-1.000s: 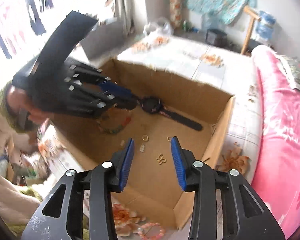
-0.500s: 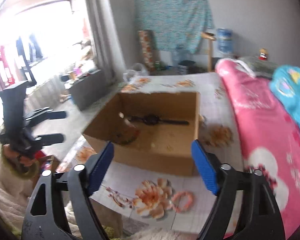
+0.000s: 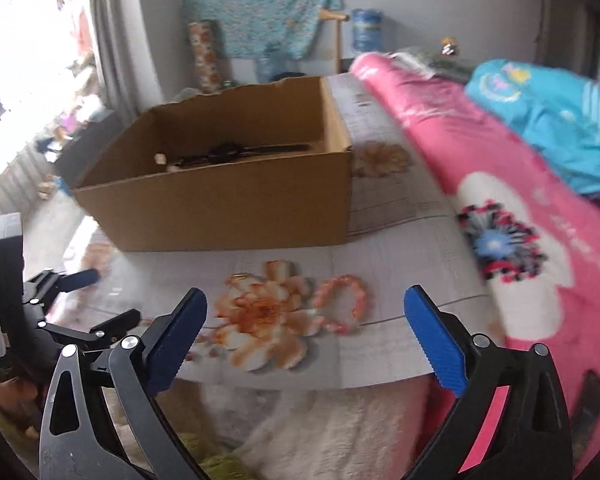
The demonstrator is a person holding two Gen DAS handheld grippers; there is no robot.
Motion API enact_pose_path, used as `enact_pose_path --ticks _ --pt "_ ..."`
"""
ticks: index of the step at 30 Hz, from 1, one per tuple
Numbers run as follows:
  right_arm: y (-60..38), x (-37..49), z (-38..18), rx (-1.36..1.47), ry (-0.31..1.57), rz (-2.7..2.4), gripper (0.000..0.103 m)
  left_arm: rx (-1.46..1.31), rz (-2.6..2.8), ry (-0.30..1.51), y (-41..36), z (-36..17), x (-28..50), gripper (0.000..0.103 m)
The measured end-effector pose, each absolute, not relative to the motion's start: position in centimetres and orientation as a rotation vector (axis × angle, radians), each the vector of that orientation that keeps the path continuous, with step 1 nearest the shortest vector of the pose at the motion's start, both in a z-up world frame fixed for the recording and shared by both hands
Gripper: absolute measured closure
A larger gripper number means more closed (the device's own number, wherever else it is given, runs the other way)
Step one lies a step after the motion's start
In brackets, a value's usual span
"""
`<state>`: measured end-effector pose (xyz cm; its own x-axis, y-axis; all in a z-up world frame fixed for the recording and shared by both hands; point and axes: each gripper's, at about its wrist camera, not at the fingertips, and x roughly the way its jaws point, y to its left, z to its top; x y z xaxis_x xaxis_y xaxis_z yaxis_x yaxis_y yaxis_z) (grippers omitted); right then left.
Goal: Organize jewelry
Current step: 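Move both open grippers out of the box back to the table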
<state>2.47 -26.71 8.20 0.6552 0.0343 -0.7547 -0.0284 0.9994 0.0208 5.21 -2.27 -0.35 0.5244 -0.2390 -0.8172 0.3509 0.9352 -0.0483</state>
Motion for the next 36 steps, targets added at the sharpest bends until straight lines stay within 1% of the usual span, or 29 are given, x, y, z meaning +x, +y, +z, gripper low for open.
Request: enact_pose_path --ticks 6,9,14,24,29,36 --pt "-24.8 1.6 7.4 -0.292 0.764 -0.148 0.008 0.046 -0.256 0.989 -2.8 -2.2 6.6 0.008" --pt "-24.4 1.4 7.0 -0.34 0.733 -0.155 0.008 0.053 -0.228 0.985 -3.2 -2.4 6.7 0.006" --pt "-24.8 1.5 6.3 -0.228 0.77 -0.043 0.008 0.1 -0.183 0.982 -4.1 -2.6 6.8 0.006" --pt "-26.0 2.7 6.1 -0.029 0.823 0.04 0.008 0.096 -0.174 0.989 -5.1 -2.6 7.4 0.006" --pt "-26.7 3.4 5.9 0.094 0.878 0.101 0.008 0.096 -0.174 0.989 -4.9 -2.6 7.4 0.006" --pt "-26.3 3.1 5.9 0.126 0.885 0.159 0.009 0.094 -0.168 0.995 -4.8 -2.6 7.3 0.006"
